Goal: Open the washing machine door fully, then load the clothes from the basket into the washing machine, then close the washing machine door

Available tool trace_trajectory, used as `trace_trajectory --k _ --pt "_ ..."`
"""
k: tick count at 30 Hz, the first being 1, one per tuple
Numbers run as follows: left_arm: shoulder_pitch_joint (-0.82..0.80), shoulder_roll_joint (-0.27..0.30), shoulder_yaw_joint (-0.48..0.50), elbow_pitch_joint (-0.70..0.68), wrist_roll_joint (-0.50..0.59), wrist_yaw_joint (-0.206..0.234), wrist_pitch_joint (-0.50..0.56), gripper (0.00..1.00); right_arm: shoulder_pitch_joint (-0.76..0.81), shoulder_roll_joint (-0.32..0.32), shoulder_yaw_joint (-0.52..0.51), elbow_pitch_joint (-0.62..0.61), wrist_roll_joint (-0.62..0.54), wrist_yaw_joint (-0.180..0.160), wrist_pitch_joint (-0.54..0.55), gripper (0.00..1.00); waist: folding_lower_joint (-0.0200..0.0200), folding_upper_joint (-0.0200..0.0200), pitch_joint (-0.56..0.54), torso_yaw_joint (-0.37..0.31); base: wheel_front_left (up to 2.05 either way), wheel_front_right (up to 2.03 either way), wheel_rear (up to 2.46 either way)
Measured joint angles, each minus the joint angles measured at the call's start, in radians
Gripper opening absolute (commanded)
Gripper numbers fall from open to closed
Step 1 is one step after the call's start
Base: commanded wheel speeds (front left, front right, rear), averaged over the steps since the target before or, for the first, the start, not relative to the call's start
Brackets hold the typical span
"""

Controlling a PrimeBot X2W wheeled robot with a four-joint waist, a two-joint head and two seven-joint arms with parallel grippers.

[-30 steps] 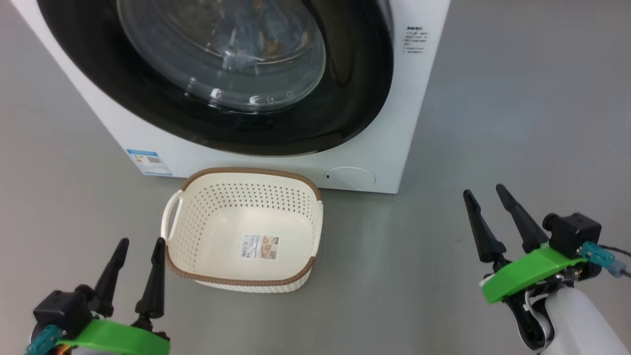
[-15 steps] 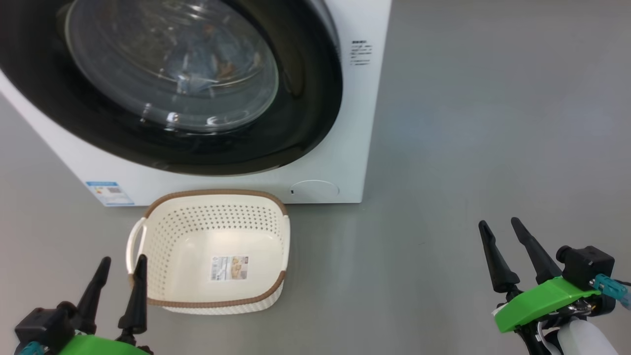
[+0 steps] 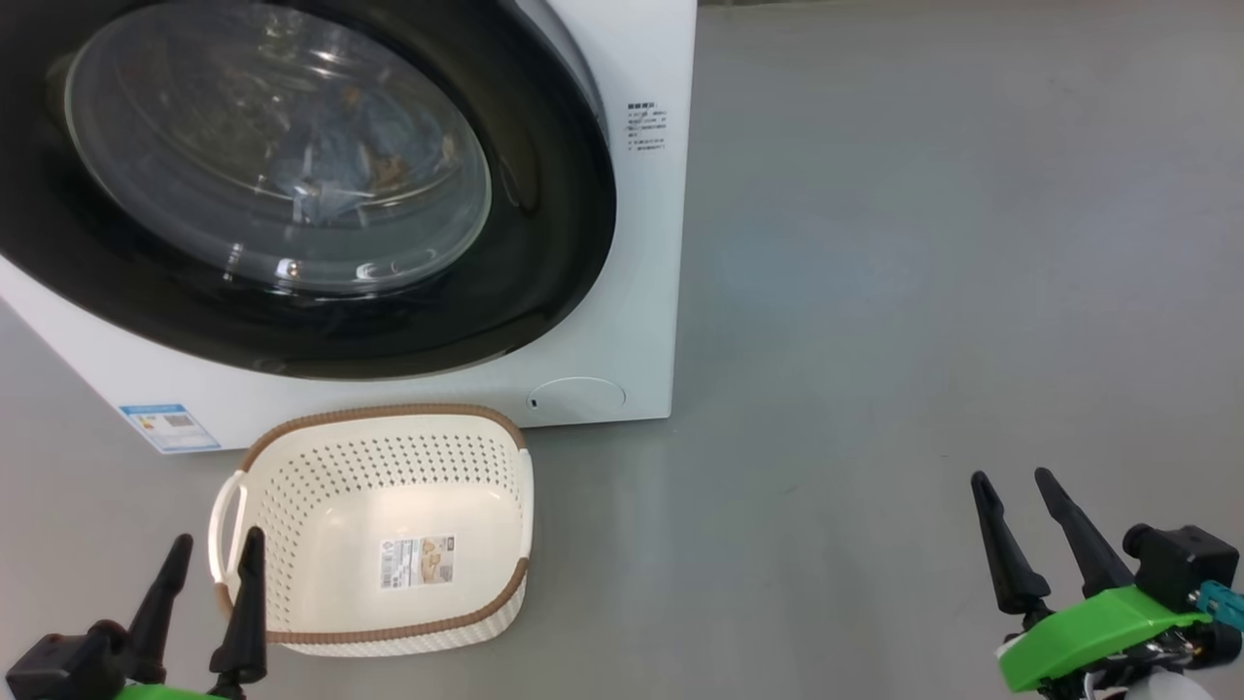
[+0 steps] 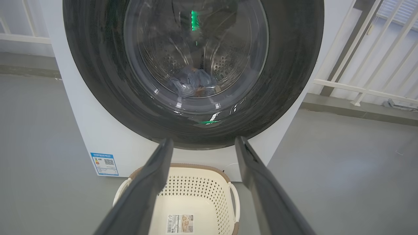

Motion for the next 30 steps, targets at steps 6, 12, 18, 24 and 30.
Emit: trace_trajectory --k 6,12,18,24,30 --pt "0.000 0.000 0.014 0.005 0.006 0.000 0.000 1.00 0.015 -0.001 -0.020 -0.006 0.000 0.000 0.000 1.00 0.0000 -0.0001 -0.007 -0.012 0.00 0.00 0.00" --pt "0.001 -0.001 0.024 0.007 0.008 0.000 0.000 1.00 0.036 -0.001 -0.023 -0.011 0.000 0.000 0.000 1.00 0.0000 0.0000 -0.010 -0.019 0.00 0.00 0.00" --pt "0.001 -0.002 0.034 0.008 0.013 0.000 0.000 1.00 0.037 0.000 -0.036 -0.013 -0.002 0.000 0.000 1.00 0.0000 0.0000 -0.006 -0.018 0.00 0.00 0.00" --pt "0.001 -0.002 0.036 0.011 0.012 0.000 0.000 1.00 0.037 0.001 -0.045 -0.014 -0.002 0.000 0.000 1.00 0.0000 0.0000 -0.005 -0.016 0.00 0.00 0.00" --pt "0.001 -0.002 0.039 0.012 0.012 0.000 0.000 1.00 0.037 0.001 -0.045 -0.016 -0.002 0.000 0.000 1.00 0.0000 0.0000 -0.010 -0.015 0.00 0.00 0.00"
